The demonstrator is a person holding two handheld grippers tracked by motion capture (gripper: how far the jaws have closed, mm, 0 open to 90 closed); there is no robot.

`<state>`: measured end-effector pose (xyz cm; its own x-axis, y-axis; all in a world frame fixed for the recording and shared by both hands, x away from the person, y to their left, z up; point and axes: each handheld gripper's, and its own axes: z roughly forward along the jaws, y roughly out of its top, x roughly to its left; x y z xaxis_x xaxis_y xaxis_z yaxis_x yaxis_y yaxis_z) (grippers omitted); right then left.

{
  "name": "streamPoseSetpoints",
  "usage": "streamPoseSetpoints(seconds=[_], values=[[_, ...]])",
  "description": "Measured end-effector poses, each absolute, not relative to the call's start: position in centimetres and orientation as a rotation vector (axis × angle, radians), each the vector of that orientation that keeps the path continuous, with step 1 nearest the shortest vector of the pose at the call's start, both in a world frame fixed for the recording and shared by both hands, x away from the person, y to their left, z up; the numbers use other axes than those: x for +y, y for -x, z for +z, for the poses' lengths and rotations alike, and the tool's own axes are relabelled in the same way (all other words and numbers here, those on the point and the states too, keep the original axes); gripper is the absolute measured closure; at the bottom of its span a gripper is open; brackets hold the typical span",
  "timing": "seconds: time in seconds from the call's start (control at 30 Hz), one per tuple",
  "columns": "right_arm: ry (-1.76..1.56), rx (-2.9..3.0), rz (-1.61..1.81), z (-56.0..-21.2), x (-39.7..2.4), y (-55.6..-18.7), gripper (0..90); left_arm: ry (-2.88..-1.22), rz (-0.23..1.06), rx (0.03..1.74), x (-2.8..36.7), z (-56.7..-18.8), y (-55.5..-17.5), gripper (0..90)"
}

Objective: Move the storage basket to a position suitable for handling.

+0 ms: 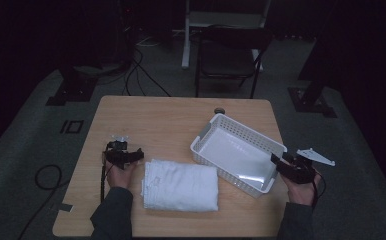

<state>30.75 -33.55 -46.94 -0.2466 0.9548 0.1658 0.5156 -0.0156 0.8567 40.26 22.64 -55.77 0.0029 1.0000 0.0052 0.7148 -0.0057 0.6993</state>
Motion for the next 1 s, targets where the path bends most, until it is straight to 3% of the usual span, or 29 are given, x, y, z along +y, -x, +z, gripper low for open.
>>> streamPoseSetpoints(seconds=[0.4,0.73,0.93,1.0], values=[[-1.508,1.828,0.935,-46.8,-32.3,-30.5,25.6,-1.77,0.726,1.766,22.6,-55.8,-40.3,2.4],[-1.563,1.843,0.819,-46.8,-31.8,-30.1,24.7,-1.763,0.73,1.78,22.4,-55.8,-40.1,2.4],[-1.615,1.877,0.817,-47.4,-32.0,-30.1,30.6,-1.779,0.719,1.771,22.4,-55.6,-40.0,3.2],[-1.626,1.893,0.81,-47.6,-32.0,-30.1,35.4,-1.785,0.714,1.766,22.4,-55.5,-39.9,10.2]])
